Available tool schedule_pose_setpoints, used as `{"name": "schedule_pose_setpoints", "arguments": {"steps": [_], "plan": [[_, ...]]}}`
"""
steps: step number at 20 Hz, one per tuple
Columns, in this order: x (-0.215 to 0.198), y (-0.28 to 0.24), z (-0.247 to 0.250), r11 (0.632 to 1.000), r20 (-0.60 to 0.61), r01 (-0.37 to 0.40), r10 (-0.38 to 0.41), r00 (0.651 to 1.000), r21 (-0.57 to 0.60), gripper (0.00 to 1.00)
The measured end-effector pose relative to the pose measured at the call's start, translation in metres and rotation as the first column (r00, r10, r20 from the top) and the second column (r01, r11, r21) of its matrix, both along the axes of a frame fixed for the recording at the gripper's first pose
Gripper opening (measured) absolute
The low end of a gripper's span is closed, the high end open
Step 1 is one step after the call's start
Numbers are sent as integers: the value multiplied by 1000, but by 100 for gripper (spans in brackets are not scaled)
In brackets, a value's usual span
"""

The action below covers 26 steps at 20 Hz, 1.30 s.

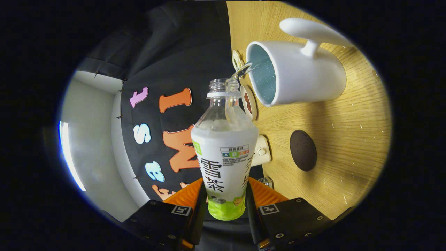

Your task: Take the bottle from table, then pour the juice into the cup, finally place the bottle on the coaster

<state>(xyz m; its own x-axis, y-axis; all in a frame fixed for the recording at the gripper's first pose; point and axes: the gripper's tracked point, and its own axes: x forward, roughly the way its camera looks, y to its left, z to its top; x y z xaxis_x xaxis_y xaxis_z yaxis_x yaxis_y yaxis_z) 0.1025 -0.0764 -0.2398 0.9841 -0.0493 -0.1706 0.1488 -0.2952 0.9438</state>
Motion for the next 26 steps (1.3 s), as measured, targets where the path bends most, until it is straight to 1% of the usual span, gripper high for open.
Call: {"name": "schedule_pose_setpoints", "arguments": {"steps": [7,13,19,26], "plan": [[5,-5,5,999,0,8,-8,1000,34,56],[1,-10,11,996,5,22,-23,1000,83,56],[6,-12,14,990,6,28,-29,1000,136,56],[6,-16,21,981,10,51,-54,998,186,56]]}}
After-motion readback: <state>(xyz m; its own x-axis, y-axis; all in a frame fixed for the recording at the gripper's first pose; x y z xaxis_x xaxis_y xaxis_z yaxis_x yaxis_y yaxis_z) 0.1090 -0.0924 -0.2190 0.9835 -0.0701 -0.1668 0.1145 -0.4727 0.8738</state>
